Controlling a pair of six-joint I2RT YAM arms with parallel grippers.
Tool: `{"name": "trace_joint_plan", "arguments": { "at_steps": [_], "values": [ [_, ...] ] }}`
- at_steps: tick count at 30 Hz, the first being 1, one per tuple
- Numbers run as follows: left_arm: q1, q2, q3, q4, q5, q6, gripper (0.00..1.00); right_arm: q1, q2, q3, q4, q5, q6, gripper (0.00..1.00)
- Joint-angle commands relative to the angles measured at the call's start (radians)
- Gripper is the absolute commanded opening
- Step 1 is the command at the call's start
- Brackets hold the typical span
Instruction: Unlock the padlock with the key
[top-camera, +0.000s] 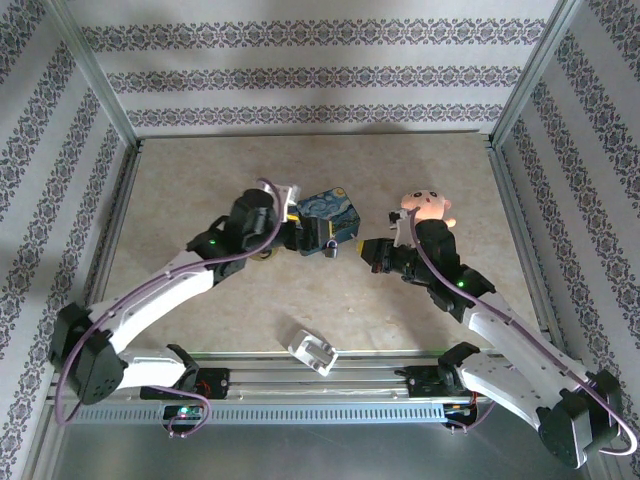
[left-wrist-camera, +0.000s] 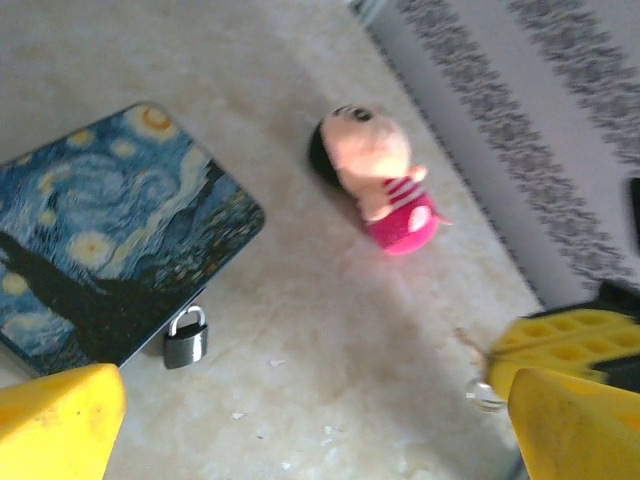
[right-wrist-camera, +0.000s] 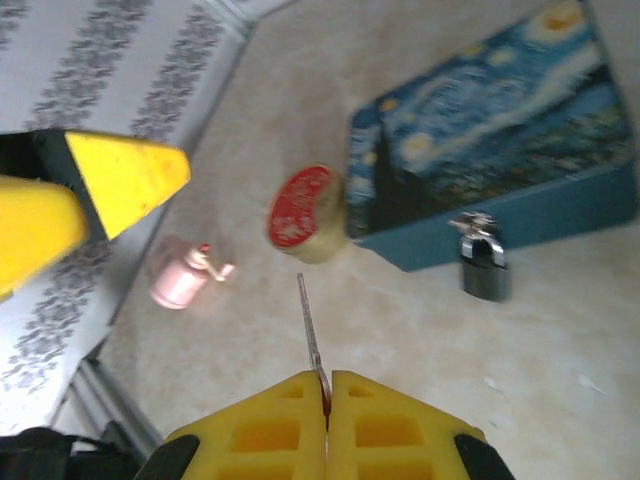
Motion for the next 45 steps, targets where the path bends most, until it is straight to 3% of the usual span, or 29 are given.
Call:
{"name": "trace_joint_plan", "arguments": {
  "at_steps": [1, 6, 15, 29, 39, 42, 45],
  "values": [
    [-0.078, 0.092, -0.007, 0.07, -0.216, -0.056, 0.97, -0.022, -0.025, -0.029, -0.127, 0.096, -0.014, 0.0],
    [-0.165, 0.252, 0.045, 0.091, -0.324, -0.069, 0.97, -0.058, -0.05, -0.077, -0.155, 0.126, -0.005, 0.0],
    [-0.196, 0.495, 0.187, -0.028, -0.47, -0.208, 0.95, -0.096, -0.08, -0.131, -0.181, 0.166, -0.014, 0.0],
    [-0.195, 0.657, 0.306, -0.159, -0.69, -0.249, 0.75, -0.106, -0.052, -0.147, -0.13, 0.185, -0.013, 0.0],
    [-0.166, 0.671, 0.31, -0.132, -0.65, -0.236, 0.75, -0.107, -0.012, -0.147, -0.094, 0.173, -0.016, 0.0],
    [-0.171, 0.691, 0.329, -0.129, -0.609, -0.269, 0.76, -0.108, 0.004, -0.149, -0.077, 0.17, -0.014, 0.0],
    [-0.187, 0.719, 0.365, -0.196, -0.65, -0.36, 0.74, -0.109, 0.023, -0.146, -0.063, 0.164, -0.016, 0.0]
  ]
}}
